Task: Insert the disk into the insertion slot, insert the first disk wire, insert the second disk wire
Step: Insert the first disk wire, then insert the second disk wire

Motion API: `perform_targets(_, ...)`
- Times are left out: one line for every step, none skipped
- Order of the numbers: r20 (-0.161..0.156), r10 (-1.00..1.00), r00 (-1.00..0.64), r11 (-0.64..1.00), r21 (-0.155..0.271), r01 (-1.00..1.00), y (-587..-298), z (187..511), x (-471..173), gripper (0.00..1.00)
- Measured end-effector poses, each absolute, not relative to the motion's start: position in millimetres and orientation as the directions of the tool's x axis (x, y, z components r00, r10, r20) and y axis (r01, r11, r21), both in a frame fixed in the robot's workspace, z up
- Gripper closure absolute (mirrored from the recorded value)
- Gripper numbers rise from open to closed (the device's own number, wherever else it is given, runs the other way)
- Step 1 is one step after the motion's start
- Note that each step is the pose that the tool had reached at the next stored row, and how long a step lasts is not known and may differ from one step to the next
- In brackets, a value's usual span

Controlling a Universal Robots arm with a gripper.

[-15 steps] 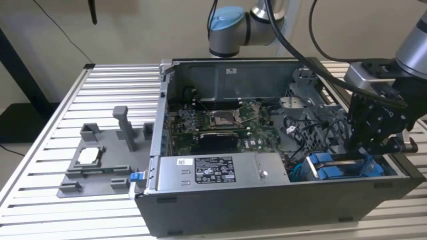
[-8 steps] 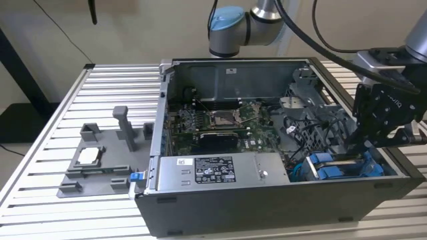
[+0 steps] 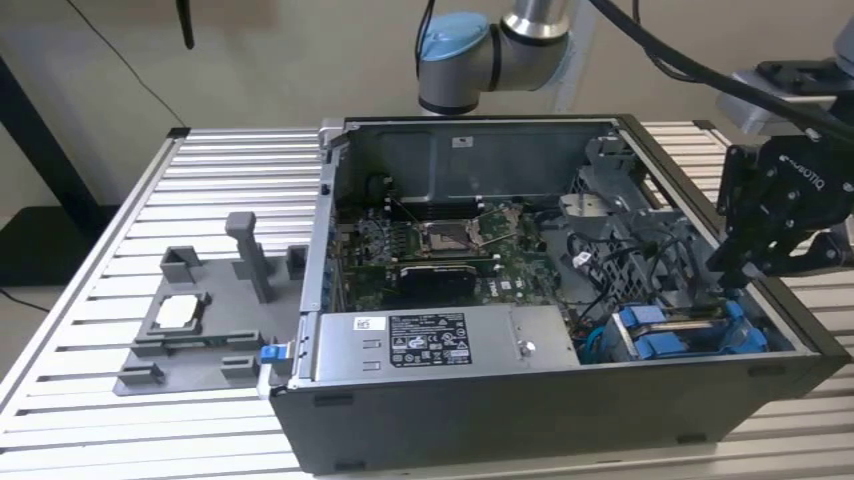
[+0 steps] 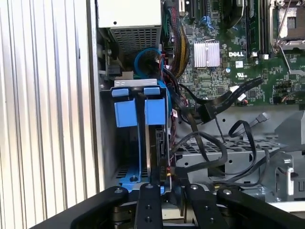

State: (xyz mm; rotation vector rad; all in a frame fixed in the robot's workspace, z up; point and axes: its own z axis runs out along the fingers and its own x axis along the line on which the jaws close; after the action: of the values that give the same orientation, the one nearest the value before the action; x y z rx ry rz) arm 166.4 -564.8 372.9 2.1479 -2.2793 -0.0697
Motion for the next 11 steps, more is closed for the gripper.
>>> perform_targets(-0.024, -0.998, -0.06, 0.059, 0.038, -0.998, -564.7, 375.7, 166.4, 0.73)
perform_targets(-0.024, -0.998, -0.06, 0.059, 0.039, -0.998, -564.7, 378.0, 166.4, 0.73)
perform_targets(-0.024, -0.998, -0.06, 0.059, 0.038, -0.998, -564.7, 379.4, 166.4, 0.73)
perform_targets(-0.024, -0.998, -0.06, 0.059, 0.038, -0.998, -564.7, 379.6, 166.4, 0.73)
perform_targets(-0.024, -0.998, -0.06, 0.059, 0.038, -0.998, -564.7, 379.6, 166.4, 0.73)
perform_targets(-0.024, -0.998, -0.06, 0.059, 0.039, -0.998, -564.6, 379.6, 166.4, 0.73)
perform_targets(-0.024, -0.998, -0.06, 0.059, 0.038, -0.998, -564.2, 379.7, 166.4, 0.73)
perform_targets(-0.024, -0.998, -0.06, 0.059, 0.038, -0.998, -563.2, 379.7, 166.4, 0.73)
perform_targets(-0.024, -0.998, -0.06, 0.059, 0.038, -0.998, -561.4, 379.7, 166.4, 0.73)
perform_targets(-0.024, -0.998, -0.06, 0.059, 0.038, -0.998, -558.7, 379.7, 166.4, 0.73)
perform_targets(-0.024, -0.998, -0.06, 0.059, 0.038, -0.998, -555.0, 379.7, 166.4, 0.73)
